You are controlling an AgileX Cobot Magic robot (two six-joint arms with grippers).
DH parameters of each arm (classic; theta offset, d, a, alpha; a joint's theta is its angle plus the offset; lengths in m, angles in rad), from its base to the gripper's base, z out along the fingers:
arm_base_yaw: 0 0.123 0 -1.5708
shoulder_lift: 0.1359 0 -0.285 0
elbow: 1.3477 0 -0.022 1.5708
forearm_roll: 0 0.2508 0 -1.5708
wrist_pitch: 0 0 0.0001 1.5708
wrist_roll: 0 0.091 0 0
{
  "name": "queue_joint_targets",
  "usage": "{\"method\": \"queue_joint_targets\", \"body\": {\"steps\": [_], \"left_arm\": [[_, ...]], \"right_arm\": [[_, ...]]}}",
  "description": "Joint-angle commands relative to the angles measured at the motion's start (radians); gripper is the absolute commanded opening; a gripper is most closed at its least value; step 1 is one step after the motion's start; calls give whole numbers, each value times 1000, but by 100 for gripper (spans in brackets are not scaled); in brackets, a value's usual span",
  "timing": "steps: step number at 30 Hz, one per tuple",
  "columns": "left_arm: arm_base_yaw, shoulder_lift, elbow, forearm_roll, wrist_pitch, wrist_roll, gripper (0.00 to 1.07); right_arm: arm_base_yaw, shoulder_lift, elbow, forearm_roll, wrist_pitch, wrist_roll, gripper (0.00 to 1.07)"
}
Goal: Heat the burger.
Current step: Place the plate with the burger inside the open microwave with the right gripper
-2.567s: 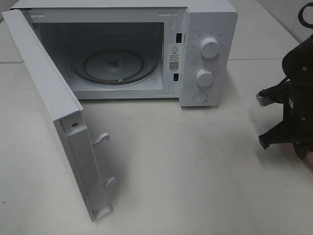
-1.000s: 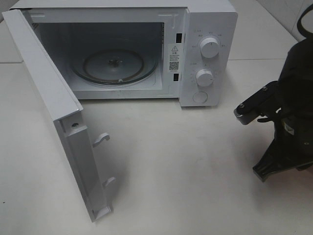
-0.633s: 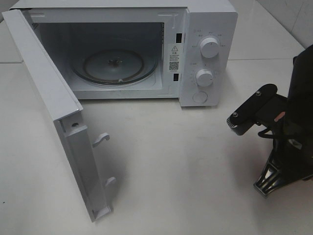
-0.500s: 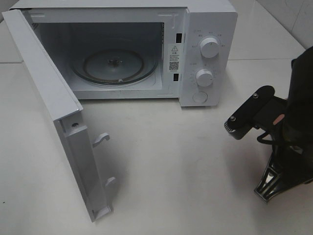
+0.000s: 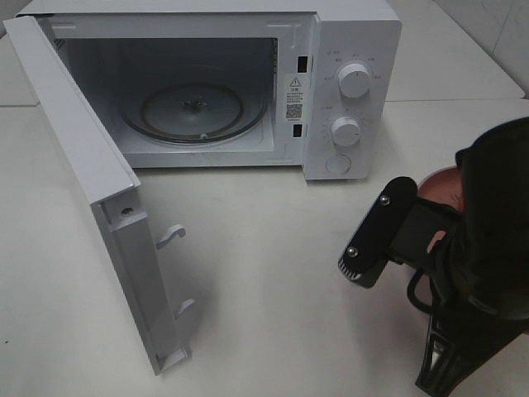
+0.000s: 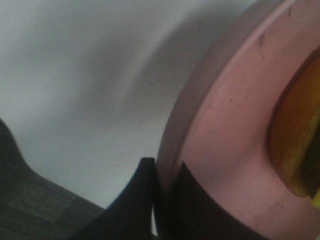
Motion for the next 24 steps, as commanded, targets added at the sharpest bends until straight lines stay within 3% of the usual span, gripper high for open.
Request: {"method": "queue_joint_targets", "body": {"steps": [1, 7, 24], "left_arm": [[-2, -24, 3, -1, -11, -2, 98], [-2, -24, 3, -1, -11, -2, 98], [-2, -24, 3, -1, -11, -2, 98]], "right_arm": [[51, -6, -1, -61, 58, -35, 0], [107, -6, -1, -64, 56, -77, 0], [135, -6, -1, -164, 0, -185, 0]]}}
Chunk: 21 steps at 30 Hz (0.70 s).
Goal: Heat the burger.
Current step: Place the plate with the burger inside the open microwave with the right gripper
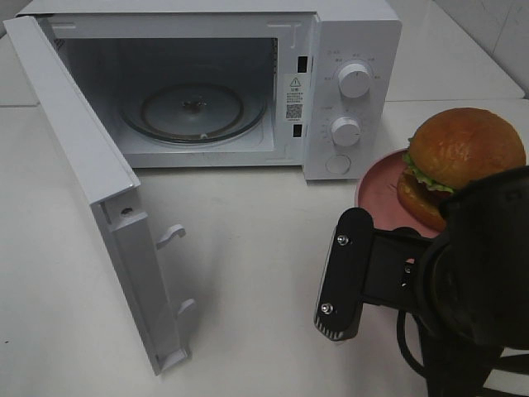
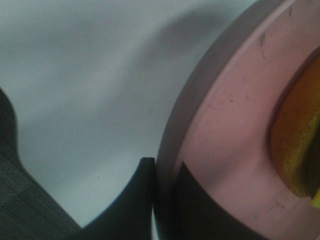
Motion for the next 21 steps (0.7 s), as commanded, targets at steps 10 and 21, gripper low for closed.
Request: {"method": "queue_joint_targets", "body": {"steps": [10, 21], "left_arm": [[-2, -24, 3, -1, -11, -2, 98], [-2, -24, 3, -1, -11, -2, 98]], "right_arm": [[4, -6, -1, -152, -129, -164, 0], [4, -6, -1, -195, -235, -303, 0]]}}
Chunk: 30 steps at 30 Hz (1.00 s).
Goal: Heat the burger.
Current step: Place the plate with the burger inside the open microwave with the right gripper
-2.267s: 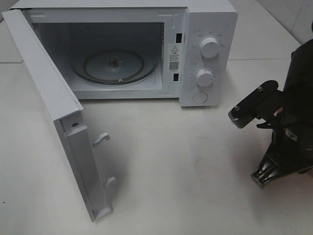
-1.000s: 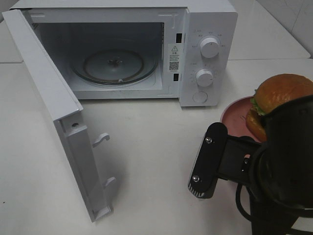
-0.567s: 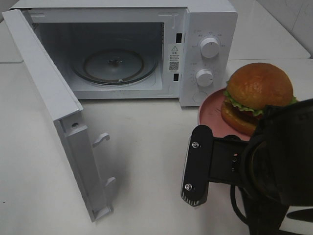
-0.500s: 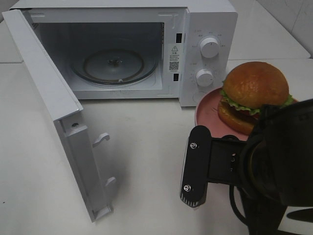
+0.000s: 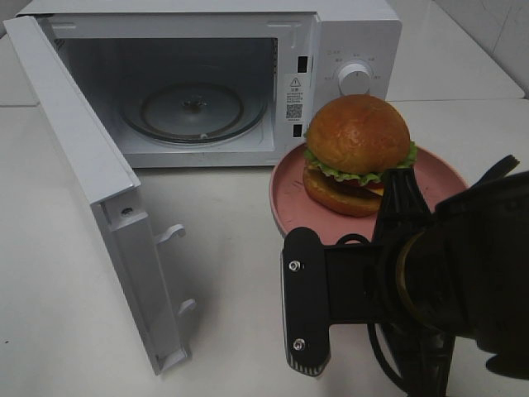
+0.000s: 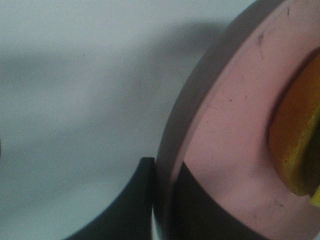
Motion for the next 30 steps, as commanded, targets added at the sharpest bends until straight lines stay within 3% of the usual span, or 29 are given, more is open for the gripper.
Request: {"method": "queue_joint_targets", "body": {"steps": [1, 30], "left_arm": [[-2, -24, 3, -1, -10, -2, 98], [-2, -24, 3, -1, -10, -2, 98]], "right_arm": [[4, -6, -1, -80, -10, -41, 0], [4, -6, -1, -115, -138, -313, 0]]}}
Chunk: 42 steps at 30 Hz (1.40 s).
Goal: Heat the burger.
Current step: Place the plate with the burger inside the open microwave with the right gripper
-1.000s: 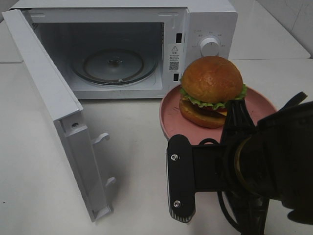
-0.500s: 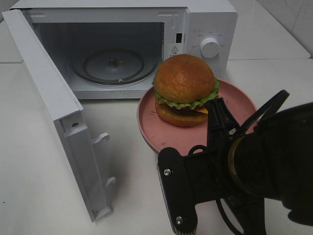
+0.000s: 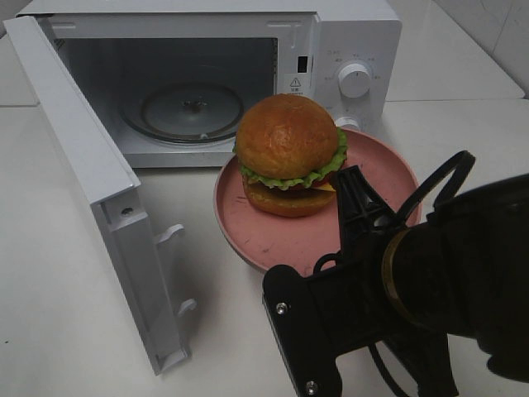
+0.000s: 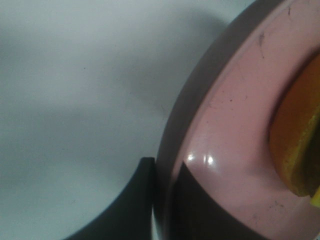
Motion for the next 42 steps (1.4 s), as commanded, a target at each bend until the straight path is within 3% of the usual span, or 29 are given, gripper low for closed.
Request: {"method": "queue_joint_targets", "body": {"steps": [1, 14, 22, 28, 31, 33, 42], "left_arm": [[-2, -24, 3, -1, -9, -2, 98], [-2, -24, 3, -1, -9, -2, 98], [-2, -24, 3, -1, -9, -2, 98], [-2, -24, 3, -1, -9, -2, 98], [-2, -24, 3, -1, -9, -2, 98], [-2, -24, 3, -1, -9, -2, 98], [-2, -24, 3, -1, -9, -2, 98]], "right_arm": [[4, -6, -1, -60, -54, -43, 0], [-14, -5, -1, -60, -182, -184, 0], [-166, -5, -1, -30, -275, -315, 0], [-212, -5, -1, -11, -320, -376, 0], [-245, -5, -2, 62, -350, -482, 0], [-283, -5, -9, 188, -359, -634, 0], [-353, -5, -55, 324, -359, -825, 0]]}}
